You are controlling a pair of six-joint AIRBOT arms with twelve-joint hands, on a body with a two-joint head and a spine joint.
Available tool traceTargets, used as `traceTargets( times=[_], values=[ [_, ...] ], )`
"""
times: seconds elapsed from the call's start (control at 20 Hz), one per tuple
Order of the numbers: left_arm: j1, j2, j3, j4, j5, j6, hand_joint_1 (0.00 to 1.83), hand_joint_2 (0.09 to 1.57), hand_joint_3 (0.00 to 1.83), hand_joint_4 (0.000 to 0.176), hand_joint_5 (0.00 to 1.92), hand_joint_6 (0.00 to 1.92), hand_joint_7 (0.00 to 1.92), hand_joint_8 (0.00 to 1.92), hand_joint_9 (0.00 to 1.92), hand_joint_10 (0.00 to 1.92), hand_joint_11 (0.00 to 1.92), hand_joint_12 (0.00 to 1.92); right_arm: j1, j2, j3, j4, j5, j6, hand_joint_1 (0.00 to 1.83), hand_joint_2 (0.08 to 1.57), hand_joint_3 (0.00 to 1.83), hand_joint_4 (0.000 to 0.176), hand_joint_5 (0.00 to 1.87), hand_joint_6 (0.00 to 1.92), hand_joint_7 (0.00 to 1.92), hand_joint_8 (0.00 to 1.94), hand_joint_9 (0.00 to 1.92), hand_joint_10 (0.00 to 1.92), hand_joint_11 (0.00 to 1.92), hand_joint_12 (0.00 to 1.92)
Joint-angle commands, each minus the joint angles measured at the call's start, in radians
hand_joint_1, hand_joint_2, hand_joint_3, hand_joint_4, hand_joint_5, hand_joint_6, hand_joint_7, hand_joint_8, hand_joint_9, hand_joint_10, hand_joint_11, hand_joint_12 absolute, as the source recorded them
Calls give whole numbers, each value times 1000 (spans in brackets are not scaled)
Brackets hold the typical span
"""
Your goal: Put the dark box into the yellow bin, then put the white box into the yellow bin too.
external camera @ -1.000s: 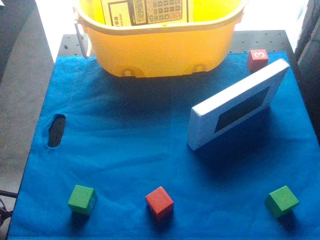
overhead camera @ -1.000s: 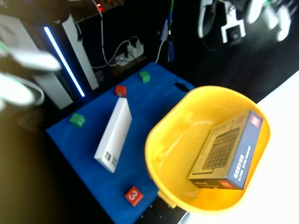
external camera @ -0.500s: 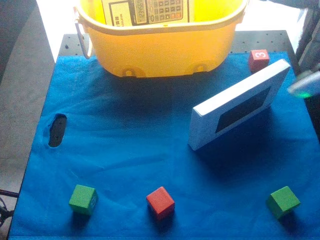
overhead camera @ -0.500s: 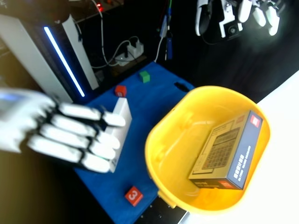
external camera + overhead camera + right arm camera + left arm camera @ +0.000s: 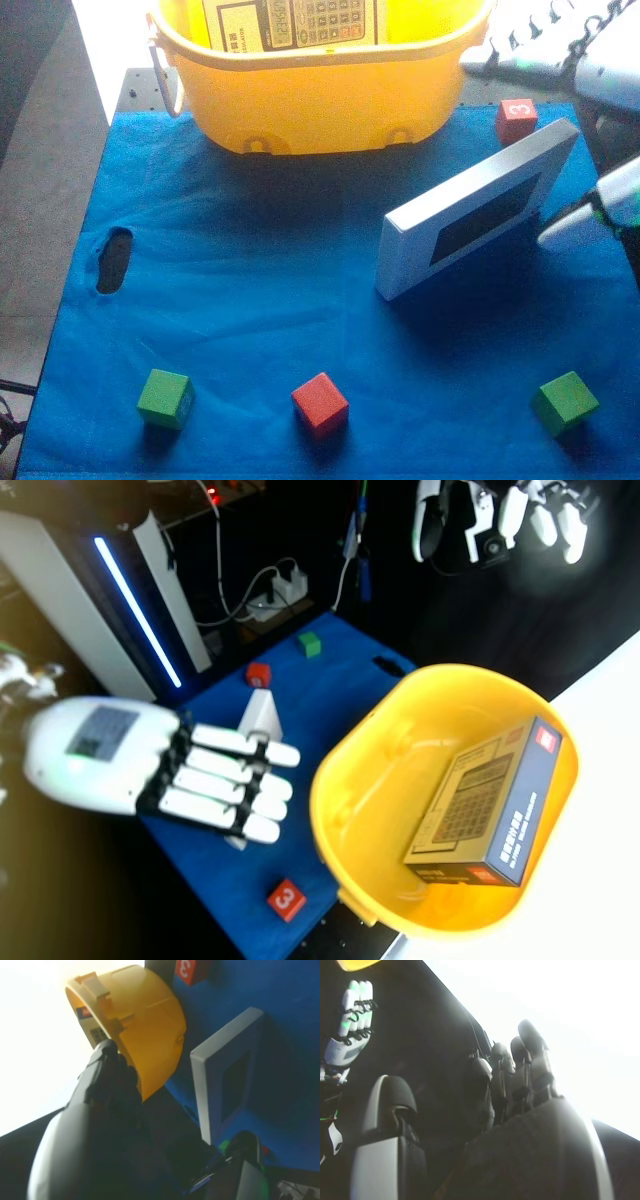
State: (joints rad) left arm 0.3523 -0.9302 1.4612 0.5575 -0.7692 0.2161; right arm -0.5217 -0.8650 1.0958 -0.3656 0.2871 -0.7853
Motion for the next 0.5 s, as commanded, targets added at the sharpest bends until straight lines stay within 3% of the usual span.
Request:
traceTargets(
  times=[0.0, 0.05, 0.1, 0.15, 0.2, 0.25, 0.4, 0.45],
  values=[
    [-7, 4, -2, -52, -94, 0, 1176, 890, 2, 32, 749, 302, 864, 151, 688, 506, 289, 1142, 4, -7, 6, 21, 108, 0, 564, 689, 1, 70, 62, 2, 296, 8, 278, 10, 290, 56],
    [-5, 4, -2, -53, -94, 1, 1144, 901, 3, 84, 677, 247, 755, 93, 624, 482, 203, 1234, -3, -14, 10, 25, 109, 0, 618, 668, 0, 84, 91, 13, 277, 1, 287, 12, 283, 53],
    [-3, 4, -2, -55, -94, 2, 1090, 969, 10, 79, 595, 206, 644, 38, 529, 474, 109, 1311, -11, -20, 14, 30, 109, 0, 625, 667, 0, 71, 98, 13, 285, 5, 303, 16, 291, 58],
    [-2, 4, -2, -58, -94, 4, 981, 994, 1, 131, 570, 214, 626, 26, 432, 545, 21, 1358, -18, -26, 18, 36, 111, 0, 637, 661, 0, 64, 120, 19, 282, 3, 316, 19, 310, 67],
    [-1, 4, -2, -61, -94, 6, 944, 978, 1, 117, 521, 230, 601, 15, 339, 668, 3, 1315, -22, -31, 22, 40, 112, 0, 675, 665, 0, 53, 131, 19, 248, 0, 295, 8, 287, 59],
    [0, 3, -2, -62, -94, 7, 1040, 988, 1, 93, 516, 246, 647, 31, 398, 660, 13, 1334, -26, -38, 27, 46, 114, 0, 712, 709, 3, 36, 164, 8, 304, 6, 335, 9, 318, 80],
    [9, 2, -3, -74, -101, 10, 1066, 966, 0, 79, 571, 220, 637, 18, 393, 572, 0, 1300, -35, -51, 39, 61, 116, 0, 799, 762, 8, 41, 203, 6, 376, 9, 397, 9, 329, 94],
    [12, 2, -3, -77, -102, 10, 1091, 975, 1, 77, 583, 223, 662, 27, 411, 573, 0, 1301, -38, -56, 43, 68, 117, 0, 894, 812, 7, 32, 259, 7, 453, 10, 457, 12, 360, 116]
  ],
)
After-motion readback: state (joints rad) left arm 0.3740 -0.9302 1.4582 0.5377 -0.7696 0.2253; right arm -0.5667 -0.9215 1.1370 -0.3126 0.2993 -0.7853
